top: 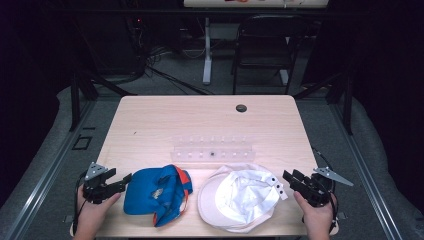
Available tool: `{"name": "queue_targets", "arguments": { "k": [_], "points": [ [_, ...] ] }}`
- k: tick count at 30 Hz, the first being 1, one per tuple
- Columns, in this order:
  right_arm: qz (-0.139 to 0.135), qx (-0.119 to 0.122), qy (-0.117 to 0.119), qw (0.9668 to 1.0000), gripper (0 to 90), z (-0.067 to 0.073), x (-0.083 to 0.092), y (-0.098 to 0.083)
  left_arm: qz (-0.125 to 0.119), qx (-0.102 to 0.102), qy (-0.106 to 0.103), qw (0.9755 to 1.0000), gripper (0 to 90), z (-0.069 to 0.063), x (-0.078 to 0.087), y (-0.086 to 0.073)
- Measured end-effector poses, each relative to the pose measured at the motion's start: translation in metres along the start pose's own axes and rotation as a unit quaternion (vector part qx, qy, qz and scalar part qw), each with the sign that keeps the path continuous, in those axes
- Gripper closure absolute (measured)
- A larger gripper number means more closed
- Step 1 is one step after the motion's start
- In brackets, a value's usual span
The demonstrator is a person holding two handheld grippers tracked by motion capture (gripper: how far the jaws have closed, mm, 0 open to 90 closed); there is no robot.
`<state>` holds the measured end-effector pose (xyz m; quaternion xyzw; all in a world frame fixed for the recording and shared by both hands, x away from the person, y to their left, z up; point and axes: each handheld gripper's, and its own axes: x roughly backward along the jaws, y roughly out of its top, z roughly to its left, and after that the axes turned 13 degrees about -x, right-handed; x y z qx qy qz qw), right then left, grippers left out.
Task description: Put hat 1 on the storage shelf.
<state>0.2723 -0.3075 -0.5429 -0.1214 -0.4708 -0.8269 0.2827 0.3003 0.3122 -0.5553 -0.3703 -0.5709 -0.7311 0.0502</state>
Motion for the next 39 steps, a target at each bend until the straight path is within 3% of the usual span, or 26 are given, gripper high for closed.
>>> {"name": "queue_targets", "arguments": {
  "k": [5, 10, 14, 17, 22, 24, 29, 34, 39],
  "points": [
    [-0.029, 0.031, -0.018, 0.9989, 53.5, 0.006, 0.006, 0.0, -0.006, 0.004, -0.015, 0.9999, 36.8, -0.001, 0.001, 0.0],
    [-0.027, 0.033, -0.029, 0.9987, 51.8, 0.01, 0.008, -0.001, -0.004, 0.006, -0.028, 0.9996, 36.9, -0.002, 0.0, 0.0],
    [-0.032, 0.04, -0.032, 0.9982, 48.9, 0.014, 0.011, -0.003, -0.006, 0.005, -0.025, 0.9997, 37.1, -0.003, 0.001, 0.001],
    [-0.023, 0.033, -0.02, 0.999, 48.2, 0.016, 0.011, -0.003, -0.001, 0.009, -0.02, 0.9998, 37.2, -0.002, 0.002, 0.001],
    [0.014, 0.03, -0.006, 0.9994, 48.8, 0.031, 0.018, 0.001, -0.012, 0.012, -0.017, 0.9997, 42.4, -0.002, 0.003, 0.003],
    [0.034, 0.029, 0.007, 0.999, 48.7, 0.039, 0.022, 0.006, -0.004, 0.012, -0.021, 0.9997, 43.0, -0.002, 0.003, 0.004],
    [0.087, -0.003, 0.024, 0.9959, 48.0, 0.054, 0.024, 0.023, -0.002, 0.007, -0.022, 0.9997, 43.4, -0.003, -0.001, 0.005],
    [0.155, 0.003, 0.002, 0.9879, 46.9, 0.065, 0.021, 0.043, 0.0, 0.004, -0.022, 0.9997, 43.6, -0.003, -0.001, 0.005],
    [0.202, 0.012, -0.024, 0.979, 46.0, 0.07, 0.015, 0.053, 0.004, 0.005, -0.023, 0.9997, 44.0, -0.001, 0.0, 0.004]
  ]
}}
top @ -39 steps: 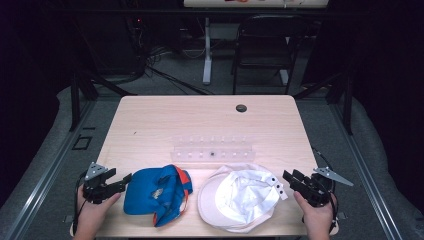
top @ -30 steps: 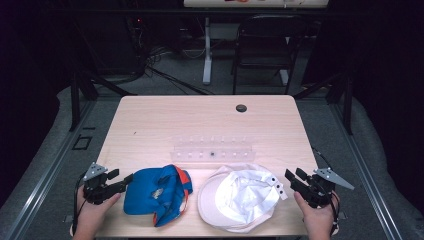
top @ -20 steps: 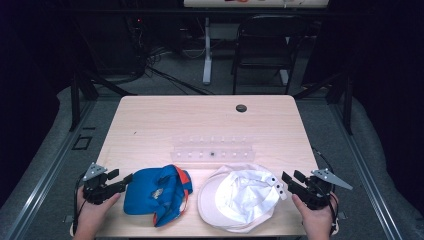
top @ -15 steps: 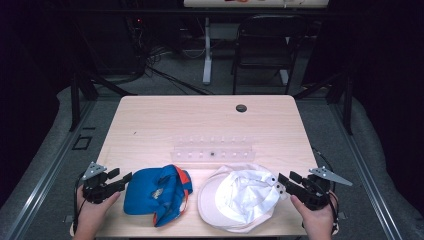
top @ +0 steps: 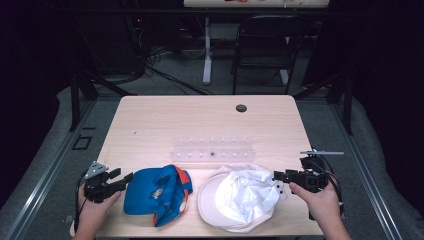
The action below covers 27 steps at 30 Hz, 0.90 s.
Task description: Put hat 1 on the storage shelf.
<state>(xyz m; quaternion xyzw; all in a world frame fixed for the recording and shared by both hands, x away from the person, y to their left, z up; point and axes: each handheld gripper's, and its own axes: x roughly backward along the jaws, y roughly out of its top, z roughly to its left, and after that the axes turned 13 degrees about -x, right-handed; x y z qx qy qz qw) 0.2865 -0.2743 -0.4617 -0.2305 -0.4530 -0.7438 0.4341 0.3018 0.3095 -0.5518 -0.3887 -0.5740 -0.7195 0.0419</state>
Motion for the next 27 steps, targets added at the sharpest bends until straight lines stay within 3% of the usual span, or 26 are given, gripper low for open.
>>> {"name": "queue_targets", "arguments": {
  "k": [5, 9, 17, 21, 27],
  "points": [
    [0.028, 0.003, -0.027, 0.9992, 45.1, 0.003, -0.002, 0.006, 0.001, 0.003, 0.001, 1.0, 44.7, 0.002, 0.0, -0.001],
    [0.051, 0.0, -0.033, 0.9982, 45.5, 0.0, -0.005, 0.009, -0.004, 0.0, 0.001, 1.0, 44.8, 0.001, 0.0, -0.001],
    [0.091, -0.028, -0.022, 0.9952, 48.7, -0.003, -0.016, 0.01, 0.003, -0.005, -0.001, 1.0, 45.0, 0.0, 0.0, 0.0],
    [0.121, -0.027, -0.023, 0.992, 49.4, -0.004, -0.024, 0.007, 0.002, -0.004, -0.001, 1.0, 45.0, 0.0, 0.0, 0.0],
    [0.142, -0.029, -0.028, 0.989, 49.7, -0.004, -0.04, 0.001, 0.006, -0.004, -0.001, 1.0, 45.0, 0.0, 0.0, 0.0]
  ]
}}
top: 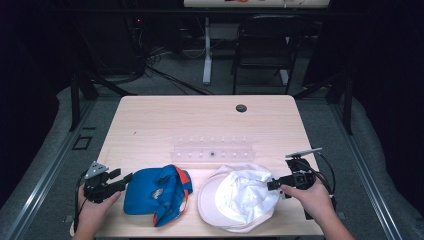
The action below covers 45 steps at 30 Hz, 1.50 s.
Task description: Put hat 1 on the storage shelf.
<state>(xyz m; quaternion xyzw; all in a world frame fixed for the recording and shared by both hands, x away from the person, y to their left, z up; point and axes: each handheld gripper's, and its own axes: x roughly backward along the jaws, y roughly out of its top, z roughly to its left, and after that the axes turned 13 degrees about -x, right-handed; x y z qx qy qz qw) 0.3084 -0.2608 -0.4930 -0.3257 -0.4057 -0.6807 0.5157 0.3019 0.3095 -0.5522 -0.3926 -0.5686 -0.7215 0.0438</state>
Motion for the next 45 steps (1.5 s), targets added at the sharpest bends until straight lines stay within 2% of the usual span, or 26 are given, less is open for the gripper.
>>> {"name": "queue_targets", "arguments": {
  "k": [2, 4, 6, 9, 11, 13, 14, 15, 16, 17, 18, 19, 21, 23, 24, 27, 29, 30, 32, 41, 44, 45],
  "points": [
    [0.014, 0.004, -0.003, 0.9999, 49.7, -0.001, -0.004, 0.002, 0.0, -0.001, 0.0, 1.0, 45.0, 0.0, 0.0, 0.0],
    [0.014, 0.001, -0.001, 0.9999, 49.7, -0.001, -0.007, 0.002, 0.0, -0.001, 0.0, 1.0, 45.0, 0.0, 0.0, 0.0],
    [0.027, -0.002, -0.005, 0.9996, 51.0, -0.001, -0.012, 0.004, -0.001, 0.0, 0.0, 1.0, 45.0, 0.0, 0.0, 0.0],
    [0.038, -0.007, -0.012, 0.9992, 57.4, 0.001, -0.016, 0.004, -0.002, 0.001, 0.001, 1.0, 45.0, 0.001, 0.0, 0.0],
    [0.054, 0.002, -0.026, 0.9982, 64.0, 0.002, -0.016, 0.005, -0.002, 0.001, 0.001, 1.0, 45.0, 0.001, 0.0, 0.0],
    [0.039, -0.005, -0.029, 0.9988, 69.3, 0.004, -0.018, 0.002, -0.002, 0.001, 0.001, 1.0, 45.0, 0.001, 0.0, 0.0],
    [0.046, 0.005, -0.034, 0.9984, 70.5, 0.004, -0.018, 0.003, -0.002, 0.001, 0.001, 1.0, 45.0, 0.001, 0.0, 0.0],
    [0.037, 0.002, -0.035, 0.9987, 71.8, 0.005, -0.018, 0.002, -0.002, 0.001, 0.001, 1.0, 45.0, 0.001, 0.0, 0.0],
    [0.044, 0.012, -0.039, 0.9982, 73.1, 0.005, -0.017, 0.002, -0.002, 0.001, 0.001, 1.0, 45.0, 0.001, 0.0, 0.0],
    [0.032, 0.004, -0.039, 0.9987, 73.9, 0.006, -0.018, 0.0, -0.002, 0.001, 0.001, 1.0, 45.0, 0.0, 0.0, 0.0],
    [0.041, 0.014, -0.043, 0.9981, 74.9, 0.006, -0.016, 0.001, -0.002, 0.001, 0.002, 1.0, 45.0, 0.0, 0.0, 0.0],
    [0.04, 0.012, -0.048, 0.998, 76.0, 0.007, -0.015, 0.001, -0.002, 0.0, 0.001, 1.0, 45.0, 0.0, 0.0, 0.0],
    [0.05, 0.014, -0.048, 0.9975, 76.9, 0.008, -0.012, 0.001, -0.002, 0.0, 0.001, 1.0, 45.0, 0.0, 0.0, 0.0],
    [0.052, 0.006, -0.054, 0.9972, 77.1, 0.01, -0.01, 0.001, -0.003, 0.001, 0.001, 1.0, 45.0, 0.0, 0.0, 0.0],
    [0.043, -0.003, -0.05, 0.9978, 77.3, 0.011, -0.011, 0.0, -0.003, 0.0, 0.002, 1.0, 45.0, 0.0, 0.0, 0.0],
    [0.065, -0.012, -0.057, 0.9962, 77.8, 0.012, -0.007, 0.002, -0.004, 0.0, 0.002, 1.0, 45.0, 0.0, 0.0, 0.0],
    [0.062, -0.026, -0.055, 0.9963, 78.0, 0.013, -0.006, 0.002, -0.004, 0.0, 0.002, 1.0, 45.0, 0.0, 0.0, 0.0],
    [0.071, -0.016, -0.062, 0.9954, 78.1, 0.013, -0.005, 0.003, -0.004, 0.001, 0.002, 1.0, 45.0, 0.0, 0.0, 0.0],
    [0.074, -0.017, -0.056, 0.9956, 78.2, 0.015, -0.003, 0.005, -0.011, 0.002, 0.006, 0.9999, 45.0, 0.0, -0.001, -0.001],
    [0.085, -0.015, -0.063, 0.9942, 78.6, 0.028, 0.005, 0.011, -0.006, 0.002, 0.003, 1.0, 45.0, 0.001, 0.001, 0.0],
    [0.071, -0.015, -0.062, 0.9954, 78.8, 0.034, 0.011, 0.014, -0.011, 0.004, 0.005, 0.9999, 45.0, 0.001, 0.0, -0.001],
    [0.085, 0.001, -0.071, 0.9938, 78.9, 0.036, 0.017, 0.018, -0.006, 0.003, 0.004, 1.0, 45.0, 0.001, 0.001, -0.001]
  ]
}}
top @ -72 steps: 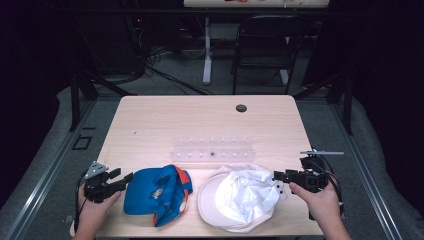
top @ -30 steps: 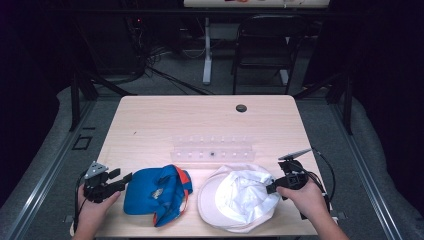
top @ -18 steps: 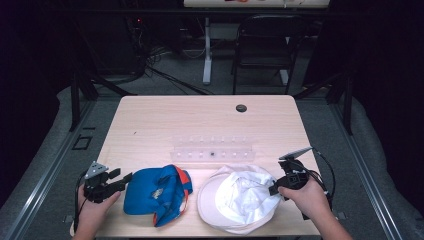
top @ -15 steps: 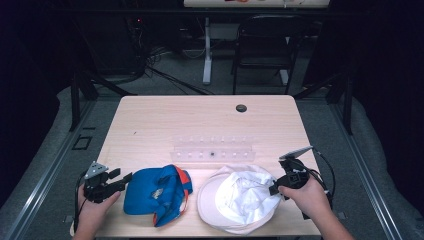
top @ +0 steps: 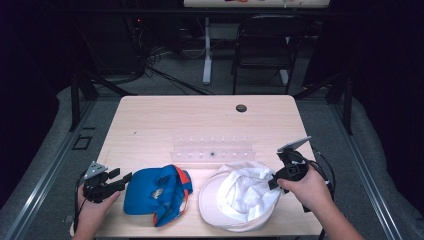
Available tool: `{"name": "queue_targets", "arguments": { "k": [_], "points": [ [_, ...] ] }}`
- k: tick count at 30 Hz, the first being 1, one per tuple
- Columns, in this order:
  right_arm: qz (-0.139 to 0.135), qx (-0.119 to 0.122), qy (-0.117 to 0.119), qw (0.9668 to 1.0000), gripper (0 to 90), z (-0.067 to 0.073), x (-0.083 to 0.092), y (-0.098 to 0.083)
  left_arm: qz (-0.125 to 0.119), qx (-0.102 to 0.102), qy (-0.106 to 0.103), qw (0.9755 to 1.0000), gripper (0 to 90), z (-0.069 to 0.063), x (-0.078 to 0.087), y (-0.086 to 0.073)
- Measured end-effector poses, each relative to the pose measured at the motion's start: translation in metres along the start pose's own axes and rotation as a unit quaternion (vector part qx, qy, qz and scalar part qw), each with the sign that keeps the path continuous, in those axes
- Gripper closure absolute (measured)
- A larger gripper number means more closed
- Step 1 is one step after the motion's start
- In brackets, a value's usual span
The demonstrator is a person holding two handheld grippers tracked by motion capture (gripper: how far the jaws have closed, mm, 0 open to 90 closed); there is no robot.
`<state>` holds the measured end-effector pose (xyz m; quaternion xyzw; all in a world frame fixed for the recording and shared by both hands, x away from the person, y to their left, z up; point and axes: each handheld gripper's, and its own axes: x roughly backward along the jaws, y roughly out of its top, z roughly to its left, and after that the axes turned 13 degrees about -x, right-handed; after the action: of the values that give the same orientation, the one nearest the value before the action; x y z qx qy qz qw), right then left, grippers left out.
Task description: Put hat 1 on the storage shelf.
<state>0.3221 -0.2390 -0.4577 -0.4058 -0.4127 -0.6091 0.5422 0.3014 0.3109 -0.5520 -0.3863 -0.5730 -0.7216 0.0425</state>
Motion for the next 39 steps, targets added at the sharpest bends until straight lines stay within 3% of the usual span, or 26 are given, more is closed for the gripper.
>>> {"name": "queue_targets", "arguments": {
  "k": [1, 3, 8, 9, 11, 15, 21, 27, 29, 31, 35, 39],
  "points": [
    [-0.022, -0.015, 0.005, 0.9996, 78.9, 0.003, 0.002, -0.001, 0.0, 0.0, 0.0, 1.0, 45.0, 0.0, 0.0, 0.0],
    [-0.028, -0.016, 0.006, 0.9995, 79.0, 0.005, 0.01, 0.002, -0.005, 0.001, 0.002, 1.0, 45.0, 0.0, -0.001, 0.0],
    [-0.014, -0.011, -0.02, 0.9997, 79.0, 0.008, 0.021, 0.007, 0.0, 0.0, 0.0, 1.0, 45.0, 0.001, 0.0, 0.0],
    [-0.012, -0.012, -0.036, 0.9992, 79.0, 0.011, 0.024, 0.008, 0.0, 0.0, 0.0, 1.0, 45.0, 0.001, 0.0, 0.0],
    [-0.009, -0.008, -0.04, 0.9991, 79.0, 0.012, 0.026, 0.009, 0.0, 0.0, 0.0, 1.0, 45.0, 0.001, 0.0, 0.0],
    [0.003, -0.005, -0.071, 0.9974, 79.0, 0.019, 0.034, 0.011, -0.001, 0.0, 0.001, 1.0, 45.0, 0.0, 0.0, 0.0],
    [0.014, -0.007, -0.076, 0.997, 79.0, 0.026, 0.043, 0.013, 0.0, 0.0, 0.0, 1.0, 45.0, 0.001, 0.0, 0.0],
    [0.027, -0.031, -0.042, 0.9983, 79.1, 0.028, 0.051, 0.016, -0.001, 0.0, 0.001, 1.0, 45.0, 0.001, 0.0, 0.0],
    [0.038, -0.03, -0.027, 0.9985, 79.2, 0.027, 0.054, 0.017, -0.001, 0.001, 0.0, 1.0, 45.0, 0.001, 0.001, 0.0],
    [0.037, -0.046, -0.001, 0.9982, 79.3, 0.027, 0.054, 0.017, -0.001, 0.0, 0.0, 1.0, 45.0, 0.001, 0.001, 0.0],
    [0.052, -0.057, 0.039, 0.9963, 79.4, 0.023, 0.059, 0.019, -0.002, 0.001, 0.001, 1.0, 45.0, 0.001, 0.001, 0.0],
    [0.054, -0.071, 0.087, 0.9922, 79.4, 0.023, 0.064, 0.02, -0.001, 0.001, 0.001, 1.0, 45.0, 0.001, 0.001, 0.0]
  ]
}}
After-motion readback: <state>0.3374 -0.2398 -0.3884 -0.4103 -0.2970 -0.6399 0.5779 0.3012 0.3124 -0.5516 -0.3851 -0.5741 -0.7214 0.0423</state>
